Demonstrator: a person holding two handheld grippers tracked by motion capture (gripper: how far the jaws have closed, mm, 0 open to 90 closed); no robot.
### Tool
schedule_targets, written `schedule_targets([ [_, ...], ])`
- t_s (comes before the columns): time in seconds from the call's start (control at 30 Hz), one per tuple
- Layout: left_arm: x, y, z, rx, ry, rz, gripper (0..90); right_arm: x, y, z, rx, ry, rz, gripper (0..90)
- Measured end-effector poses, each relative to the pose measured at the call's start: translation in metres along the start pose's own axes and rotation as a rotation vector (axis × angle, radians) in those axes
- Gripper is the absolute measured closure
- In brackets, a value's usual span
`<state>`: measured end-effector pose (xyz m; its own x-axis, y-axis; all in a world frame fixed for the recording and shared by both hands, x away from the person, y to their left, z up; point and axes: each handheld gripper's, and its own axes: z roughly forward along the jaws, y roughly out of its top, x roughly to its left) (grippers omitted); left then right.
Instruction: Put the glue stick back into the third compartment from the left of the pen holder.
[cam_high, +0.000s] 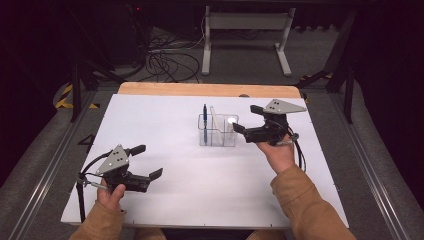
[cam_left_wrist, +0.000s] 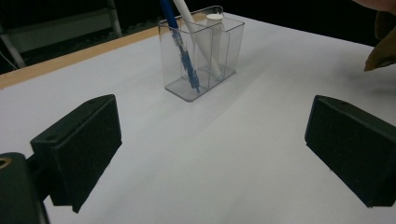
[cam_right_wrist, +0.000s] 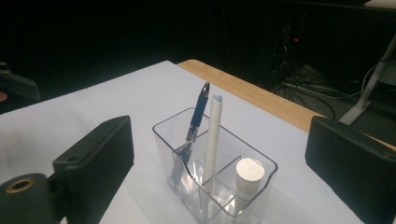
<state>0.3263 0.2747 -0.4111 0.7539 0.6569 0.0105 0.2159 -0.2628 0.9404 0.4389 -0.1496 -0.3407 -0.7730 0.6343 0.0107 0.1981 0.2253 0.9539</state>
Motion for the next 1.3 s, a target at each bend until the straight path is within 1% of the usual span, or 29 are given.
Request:
schedule_targets([
  [0.1,0.002,0.000,-0.002,-0.003,0.011,0.014,4.5,0.000,-0.001,-0.008,-0.003,0.013,0.003,5.4],
  [0.17,0.003,-0.001,-0.003,-0.005,0.018,0.013,4.5,-0.001,-0.001,-0.013,0.005,0.017,-0.006,4.5],
  [0.23,0.002,-0.002,-0.003,-0.004,0.008,-0.002,4.6,-0.001,-0.002,-0.017,0.007,0.025,-0.013,3.7],
  [0.27,0.002,-0.002,-0.004,-0.004,0.009,-0.002,4.5,-0.001,-0.002,-0.019,0.003,0.031,-0.015,3.4],
  [0.3,0.003,-0.002,-0.004,-0.003,0.015,0.007,4.5,0.000,-0.003,-0.022,0.003,0.033,-0.011,3.3],
  [0.43,0.002,-0.002,-0.005,-0.007,0.014,0.001,4.6,0.000,-0.006,-0.030,0.007,0.043,-0.023,2.1],
  [0.47,0.003,-0.002,-0.006,-0.005,0.019,0.009,4.6,0.001,-0.007,-0.032,0.011,0.043,-0.023,2.0],
  [0.53,0.002,-0.002,-0.006,-0.008,0.012,-0.004,4.5,0.001,-0.009,-0.035,0.013,0.043,-0.026,1.6],
  [0.63,0.002,-0.003,-0.006,-0.009,0.013,-0.007,4.6,0.003,-0.014,-0.041,0.014,0.037,-0.027,1.2],
  [0.73,0.001,-0.003,-0.006,-0.009,0.011,-0.013,4.6,0.003,-0.020,-0.046,0.006,0.036,-0.014,0.9],
  [0.77,0.002,-0.003,-0.007,-0.011,0.019,0.006,4.5,0.003,-0.022,-0.048,0.006,0.035,-0.010,0.9],
  [0.83,0.002,-0.002,-0.007,-0.009,0.023,0.013,4.6,0.004,-0.027,-0.051,0.011,0.036,-0.009,0.8],
  [0.93,0.002,-0.003,-0.008,-0.009,0.025,0.010,4.6,0.004,-0.035,-0.054,0.026,0.030,-0.015,0.7],
  [1.0,0.001,-0.003,-0.008,-0.011,0.018,0.000,4.6,0.003,-0.040,-0.058,0.030,0.029,-0.009,0.6],
  [1.1,0.001,-0.003,-0.008,-0.010,0.018,0.003,4.6,0.003,-0.048,-0.062,0.027,0.032,0.007,0.6],
  [1.3,0.001,-0.003,-0.009,-0.009,0.020,0.006,4.5,0.003,-0.063,-0.067,0.040,0.040,0.018,0.0],
])
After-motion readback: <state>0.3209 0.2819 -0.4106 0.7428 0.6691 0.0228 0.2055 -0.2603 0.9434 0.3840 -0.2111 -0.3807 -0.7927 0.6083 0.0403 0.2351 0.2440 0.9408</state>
